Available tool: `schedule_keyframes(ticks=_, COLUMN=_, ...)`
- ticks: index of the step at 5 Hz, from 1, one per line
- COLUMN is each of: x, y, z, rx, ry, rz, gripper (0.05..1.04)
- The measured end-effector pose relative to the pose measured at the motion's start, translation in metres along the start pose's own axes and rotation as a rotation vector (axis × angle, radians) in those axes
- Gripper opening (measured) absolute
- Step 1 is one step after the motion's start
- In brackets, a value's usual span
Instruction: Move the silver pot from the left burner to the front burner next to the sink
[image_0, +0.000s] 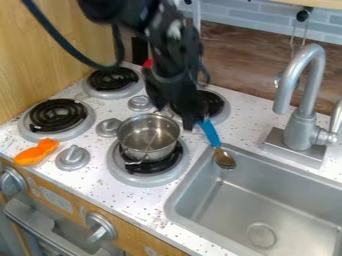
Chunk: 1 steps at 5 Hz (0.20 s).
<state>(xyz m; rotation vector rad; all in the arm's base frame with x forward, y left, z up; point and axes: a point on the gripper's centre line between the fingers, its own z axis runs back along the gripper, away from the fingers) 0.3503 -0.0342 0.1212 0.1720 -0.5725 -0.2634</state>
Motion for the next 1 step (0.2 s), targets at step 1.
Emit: schedule_keyframes(ticks=1, x=0.0019, y=0.0239, z=0.0282, rx=0.093, ry=-0.058, rz=0.053, gripper=1.002)
